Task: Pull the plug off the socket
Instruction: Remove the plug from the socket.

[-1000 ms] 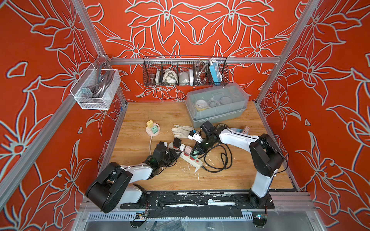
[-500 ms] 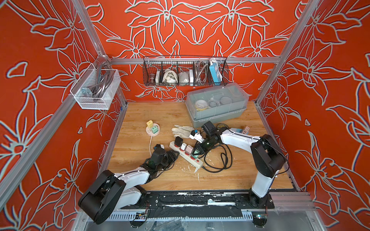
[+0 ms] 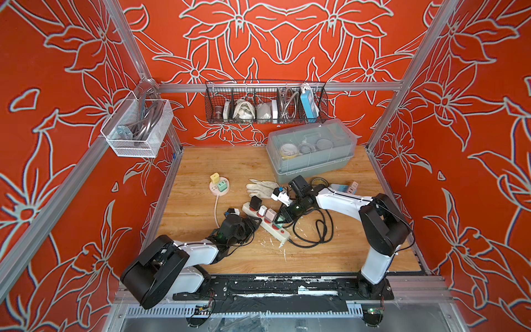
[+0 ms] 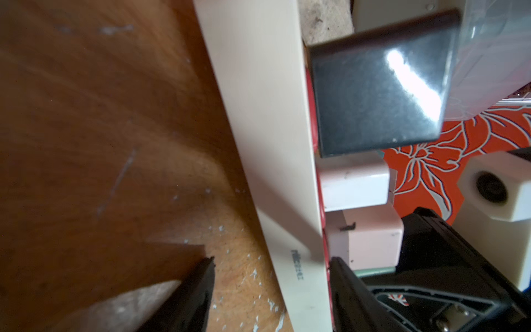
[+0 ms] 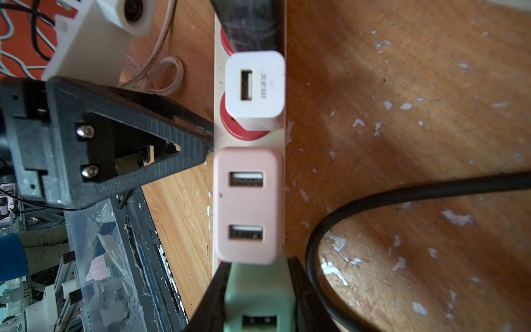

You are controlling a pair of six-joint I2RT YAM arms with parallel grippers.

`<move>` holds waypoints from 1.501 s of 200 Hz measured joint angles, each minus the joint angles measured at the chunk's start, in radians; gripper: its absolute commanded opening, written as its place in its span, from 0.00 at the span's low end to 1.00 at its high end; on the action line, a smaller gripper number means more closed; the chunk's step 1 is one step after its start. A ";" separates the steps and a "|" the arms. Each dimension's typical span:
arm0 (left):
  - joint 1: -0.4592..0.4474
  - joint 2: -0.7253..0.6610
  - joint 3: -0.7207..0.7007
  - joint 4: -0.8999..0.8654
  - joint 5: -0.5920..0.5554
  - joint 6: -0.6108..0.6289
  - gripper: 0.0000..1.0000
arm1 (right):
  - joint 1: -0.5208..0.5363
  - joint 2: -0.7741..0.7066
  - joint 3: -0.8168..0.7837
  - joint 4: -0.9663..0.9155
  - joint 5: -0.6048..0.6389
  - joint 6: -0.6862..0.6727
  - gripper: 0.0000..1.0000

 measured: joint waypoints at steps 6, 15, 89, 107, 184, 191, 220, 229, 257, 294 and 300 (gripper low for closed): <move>-0.002 0.002 0.000 0.003 -0.001 0.000 0.65 | 0.001 0.000 0.000 0.002 0.001 0.000 0.00; -0.005 0.003 0.000 0.006 -0.004 -0.001 0.63 | 0.002 0.000 0.000 0.003 0.002 0.000 0.00; -0.016 0.196 0.015 0.239 0.002 -0.066 0.56 | 0.014 0.000 -0.011 0.022 0.005 0.003 0.00; -0.016 0.280 0.018 0.346 0.019 -0.090 0.42 | 0.014 0.000 -0.011 0.022 0.017 0.003 0.00; -0.023 0.570 -0.018 0.779 0.014 -0.213 0.00 | 0.017 -0.019 0.005 -0.014 0.094 -0.010 0.00; -0.023 0.594 -0.018 0.812 0.013 -0.215 0.00 | 0.017 -0.019 0.013 -0.026 0.103 -0.013 0.00; -0.030 0.687 -0.018 0.941 0.010 -0.220 0.00 | 0.005 -0.016 0.034 -0.065 0.117 -0.018 0.00; -0.031 0.712 -0.016 0.973 0.008 -0.224 0.00 | 0.002 -0.016 0.037 -0.071 0.114 -0.018 0.00; -0.031 0.748 -0.015 1.017 0.006 -0.218 0.00 | 0.024 -0.016 0.057 -0.105 0.160 -0.082 0.00; -0.038 0.749 0.011 1.014 0.025 -0.220 0.00 | -0.054 -0.018 0.061 -0.134 0.077 -0.134 0.00; -0.039 0.748 0.020 1.007 0.027 -0.220 0.00 | -0.059 -0.018 0.061 -0.139 0.071 -0.130 0.00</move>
